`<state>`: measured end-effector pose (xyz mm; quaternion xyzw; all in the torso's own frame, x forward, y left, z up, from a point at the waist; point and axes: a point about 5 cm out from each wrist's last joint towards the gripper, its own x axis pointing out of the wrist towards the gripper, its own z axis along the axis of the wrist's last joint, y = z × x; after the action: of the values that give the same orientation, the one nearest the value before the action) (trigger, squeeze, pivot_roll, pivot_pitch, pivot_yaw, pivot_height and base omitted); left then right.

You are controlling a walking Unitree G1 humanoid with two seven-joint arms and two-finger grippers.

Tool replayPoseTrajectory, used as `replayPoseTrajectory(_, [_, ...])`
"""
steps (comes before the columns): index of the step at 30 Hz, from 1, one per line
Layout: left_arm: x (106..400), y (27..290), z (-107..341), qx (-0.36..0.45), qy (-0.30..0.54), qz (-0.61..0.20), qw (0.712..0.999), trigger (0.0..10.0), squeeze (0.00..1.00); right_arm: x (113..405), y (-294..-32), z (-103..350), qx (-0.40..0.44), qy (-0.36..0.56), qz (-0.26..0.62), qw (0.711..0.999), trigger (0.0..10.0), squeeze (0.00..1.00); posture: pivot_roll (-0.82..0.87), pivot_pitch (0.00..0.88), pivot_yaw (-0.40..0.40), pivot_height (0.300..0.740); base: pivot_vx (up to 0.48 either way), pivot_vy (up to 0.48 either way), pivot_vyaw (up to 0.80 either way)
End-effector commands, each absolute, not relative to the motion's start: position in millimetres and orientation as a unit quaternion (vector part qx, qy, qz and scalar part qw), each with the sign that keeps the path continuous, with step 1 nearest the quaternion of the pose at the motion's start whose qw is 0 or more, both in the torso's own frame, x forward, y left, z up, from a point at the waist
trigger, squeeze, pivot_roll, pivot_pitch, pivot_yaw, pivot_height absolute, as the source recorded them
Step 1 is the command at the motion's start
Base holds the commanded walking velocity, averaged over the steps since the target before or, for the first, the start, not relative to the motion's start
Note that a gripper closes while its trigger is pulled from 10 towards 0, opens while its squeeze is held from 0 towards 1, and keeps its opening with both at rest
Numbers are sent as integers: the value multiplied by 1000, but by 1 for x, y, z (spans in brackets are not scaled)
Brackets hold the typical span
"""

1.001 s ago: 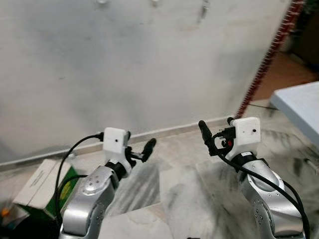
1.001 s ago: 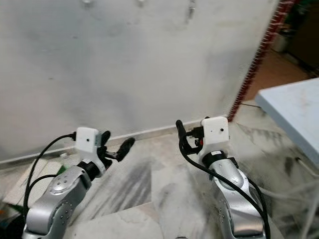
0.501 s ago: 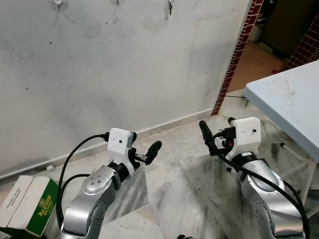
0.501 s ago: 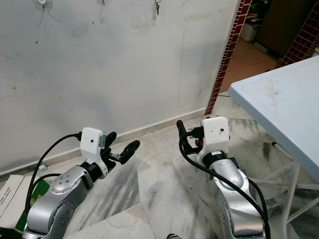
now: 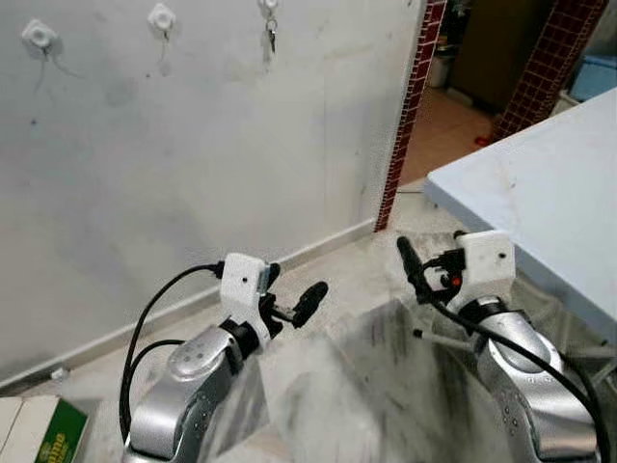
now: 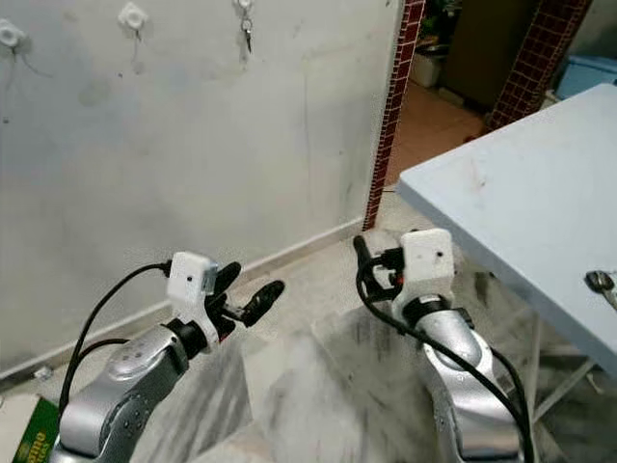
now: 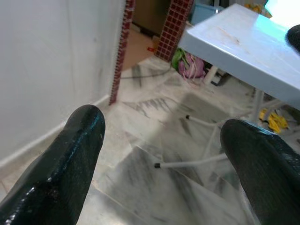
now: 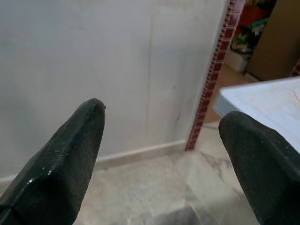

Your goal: Hang keys on a hook

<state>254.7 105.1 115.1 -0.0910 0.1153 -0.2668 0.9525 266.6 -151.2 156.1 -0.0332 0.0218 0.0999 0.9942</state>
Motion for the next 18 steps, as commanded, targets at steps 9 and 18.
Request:
replayPoseTrajectory(9, [253, 103, 115, -93, 120, -273, 950, 10000, 0, 265, -154, 155, -38, 28, 99, 994, 10000, 0, -93, 86, 36, 740, 285, 0, -769])
replayPoseTrajectory(18, [252, 103, 114, -95, 123, -275, 949, 10000, 0, 266, -153, 155, -38, 28, 101, 994, 10000, 0, -92, 85, 35, 740, 285, 0, -744])
